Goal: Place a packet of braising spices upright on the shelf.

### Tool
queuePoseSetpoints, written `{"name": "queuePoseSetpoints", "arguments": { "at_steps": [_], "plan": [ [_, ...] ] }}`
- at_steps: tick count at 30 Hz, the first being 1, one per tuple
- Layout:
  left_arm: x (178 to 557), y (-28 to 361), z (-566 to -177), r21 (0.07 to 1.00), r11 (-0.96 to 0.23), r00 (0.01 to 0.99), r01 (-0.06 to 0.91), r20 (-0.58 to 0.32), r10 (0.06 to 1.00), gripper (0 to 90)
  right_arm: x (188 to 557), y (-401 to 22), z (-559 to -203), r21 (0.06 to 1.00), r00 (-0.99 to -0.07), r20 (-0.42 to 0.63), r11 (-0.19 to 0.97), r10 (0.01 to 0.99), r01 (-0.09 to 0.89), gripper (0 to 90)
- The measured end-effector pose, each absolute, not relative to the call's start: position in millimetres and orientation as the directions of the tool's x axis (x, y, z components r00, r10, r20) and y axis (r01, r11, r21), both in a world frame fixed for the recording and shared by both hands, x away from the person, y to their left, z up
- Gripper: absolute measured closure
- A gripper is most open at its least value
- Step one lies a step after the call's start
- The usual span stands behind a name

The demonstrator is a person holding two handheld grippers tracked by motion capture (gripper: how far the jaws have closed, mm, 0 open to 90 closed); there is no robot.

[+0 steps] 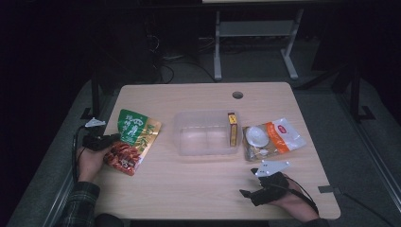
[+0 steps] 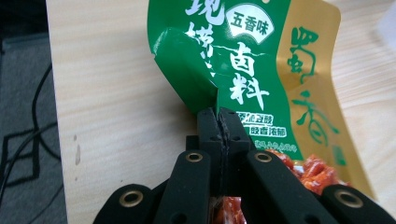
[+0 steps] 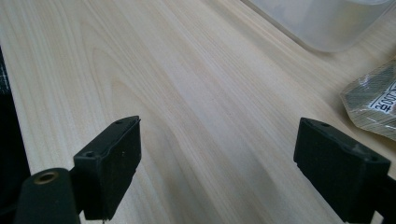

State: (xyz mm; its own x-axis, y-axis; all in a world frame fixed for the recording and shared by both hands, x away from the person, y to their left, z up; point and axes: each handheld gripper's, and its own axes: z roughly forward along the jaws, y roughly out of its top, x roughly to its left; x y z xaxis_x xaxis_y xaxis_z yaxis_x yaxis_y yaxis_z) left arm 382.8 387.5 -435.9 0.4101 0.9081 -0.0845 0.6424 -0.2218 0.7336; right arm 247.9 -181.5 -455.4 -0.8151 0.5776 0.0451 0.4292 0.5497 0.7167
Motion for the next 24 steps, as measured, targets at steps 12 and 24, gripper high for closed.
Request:
{"name": "queuePoseSetpoints", "arguments": {
  "at_steps": [12,24],
  "plan": [
    [366,387,-406,0.795,-0.223,0.472,0.565,-0.09,0.877,90.0,248,-182,-455,0.717,-0.814,0.046,0.548,0.579,0.43,14.6],
    [353,383,-383,0.834,-0.211,0.538,0.51,-0.117,0.835,90.0,248,-182,-455,0.719,-0.814,0.047,0.547,0.579,0.43,14.6]
  ]
}}
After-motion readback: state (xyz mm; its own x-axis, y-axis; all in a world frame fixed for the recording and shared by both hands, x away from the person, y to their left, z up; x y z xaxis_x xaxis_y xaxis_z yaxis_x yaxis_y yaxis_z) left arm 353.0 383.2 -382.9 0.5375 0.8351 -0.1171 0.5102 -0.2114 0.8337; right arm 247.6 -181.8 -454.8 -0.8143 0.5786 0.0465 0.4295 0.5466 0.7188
